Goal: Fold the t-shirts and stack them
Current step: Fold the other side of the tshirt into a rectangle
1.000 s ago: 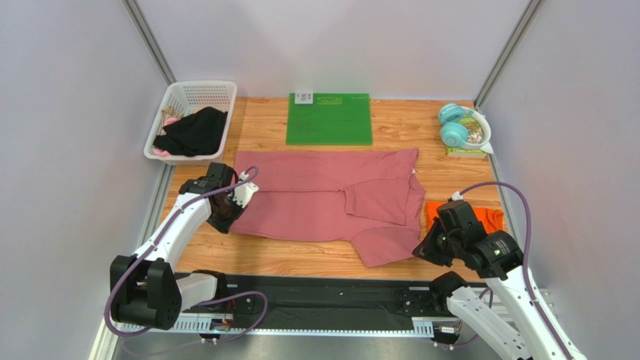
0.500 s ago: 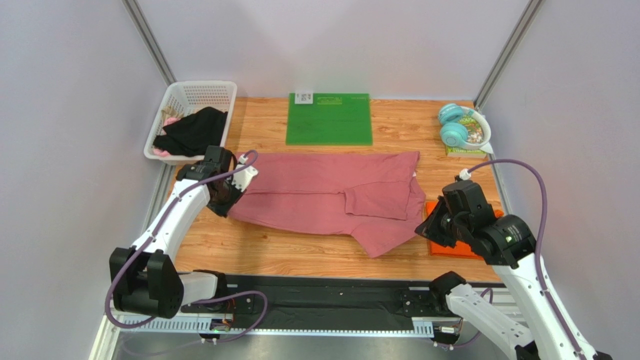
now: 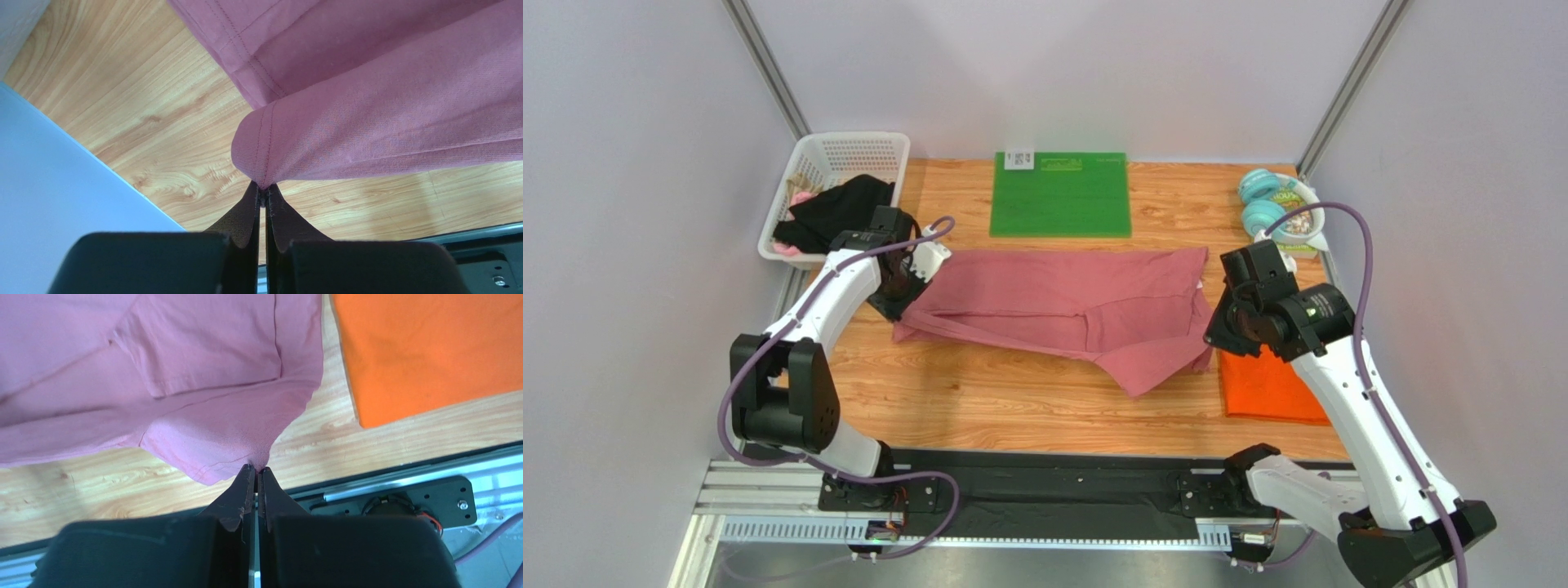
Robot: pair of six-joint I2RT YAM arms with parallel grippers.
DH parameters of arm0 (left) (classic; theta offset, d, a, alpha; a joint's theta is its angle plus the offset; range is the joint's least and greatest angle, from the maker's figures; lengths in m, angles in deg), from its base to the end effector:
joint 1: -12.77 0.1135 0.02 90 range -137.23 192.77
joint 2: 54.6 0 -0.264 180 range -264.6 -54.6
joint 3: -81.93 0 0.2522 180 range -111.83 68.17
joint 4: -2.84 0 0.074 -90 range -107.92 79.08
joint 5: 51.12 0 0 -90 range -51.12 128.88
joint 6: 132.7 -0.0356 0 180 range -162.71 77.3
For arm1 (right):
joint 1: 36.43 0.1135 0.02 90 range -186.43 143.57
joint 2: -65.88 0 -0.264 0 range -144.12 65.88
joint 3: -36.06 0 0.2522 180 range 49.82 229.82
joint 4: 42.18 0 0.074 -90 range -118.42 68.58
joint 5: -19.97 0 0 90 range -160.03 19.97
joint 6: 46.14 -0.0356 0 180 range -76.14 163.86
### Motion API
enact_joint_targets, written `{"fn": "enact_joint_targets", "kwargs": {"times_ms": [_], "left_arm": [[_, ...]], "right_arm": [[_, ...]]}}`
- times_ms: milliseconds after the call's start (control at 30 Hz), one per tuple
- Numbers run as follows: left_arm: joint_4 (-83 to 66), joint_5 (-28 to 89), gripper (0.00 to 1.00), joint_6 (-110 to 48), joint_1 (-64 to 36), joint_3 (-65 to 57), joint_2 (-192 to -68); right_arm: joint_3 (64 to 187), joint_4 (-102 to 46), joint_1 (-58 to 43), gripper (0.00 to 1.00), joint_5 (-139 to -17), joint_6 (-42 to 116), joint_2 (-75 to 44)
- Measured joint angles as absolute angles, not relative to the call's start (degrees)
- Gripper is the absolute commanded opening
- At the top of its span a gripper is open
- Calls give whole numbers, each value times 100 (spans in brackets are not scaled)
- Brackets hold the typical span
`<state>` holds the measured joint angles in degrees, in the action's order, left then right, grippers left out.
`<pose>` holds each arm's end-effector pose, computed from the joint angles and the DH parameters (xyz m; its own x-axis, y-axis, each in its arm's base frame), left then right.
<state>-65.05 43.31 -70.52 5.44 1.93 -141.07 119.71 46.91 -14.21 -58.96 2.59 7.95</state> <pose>0.2819 -0.0335 0.2431 -0.7950 0.5714 -0.2037 0.5400 0.8196 0.1916 0.1469 0.0526 0.3493 -0.8142 0.3667 -0.4501 0.3268 0.9303 0.1666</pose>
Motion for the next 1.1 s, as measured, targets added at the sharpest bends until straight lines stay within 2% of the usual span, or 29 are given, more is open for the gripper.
{"fn": "enact_joint_targets", "kwargs": {"times_ms": [633, 1100], "left_arm": [[-6418, 4490, 0, -7305, 570, -126, -14322], [-6112, 4753, 0, -7524, 614, -366, -15401]], "right_arm": [[12775, 3940, -1922, 0, -5924, 796, -388], [13042, 3417, -2254, 0, -6010, 1006, -1408]]}}
